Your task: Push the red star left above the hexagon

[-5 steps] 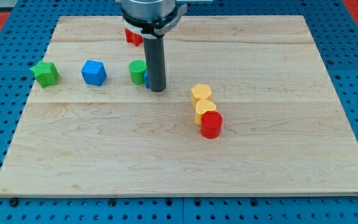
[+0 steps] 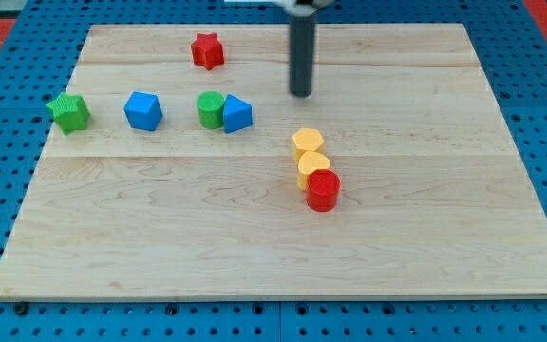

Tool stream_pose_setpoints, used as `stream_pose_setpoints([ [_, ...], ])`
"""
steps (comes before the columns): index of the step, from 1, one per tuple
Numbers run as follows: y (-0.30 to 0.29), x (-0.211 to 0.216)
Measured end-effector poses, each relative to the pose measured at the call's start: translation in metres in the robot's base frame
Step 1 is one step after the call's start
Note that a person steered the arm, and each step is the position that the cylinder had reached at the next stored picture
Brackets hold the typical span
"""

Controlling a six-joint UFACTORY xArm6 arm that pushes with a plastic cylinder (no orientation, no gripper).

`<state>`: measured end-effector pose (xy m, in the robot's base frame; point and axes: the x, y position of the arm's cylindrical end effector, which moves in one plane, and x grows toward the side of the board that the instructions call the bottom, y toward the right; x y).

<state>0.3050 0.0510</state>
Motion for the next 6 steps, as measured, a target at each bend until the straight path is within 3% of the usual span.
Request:
stream_pose_setpoints([
  [1, -0.015, -0.092],
  [2, -0.106, -0.112],
  [3, -0.160, -0.112],
  [4, -0.174, -0.087],
  [5, -0.114, -0.036],
  [6, -0.095, -0.023],
])
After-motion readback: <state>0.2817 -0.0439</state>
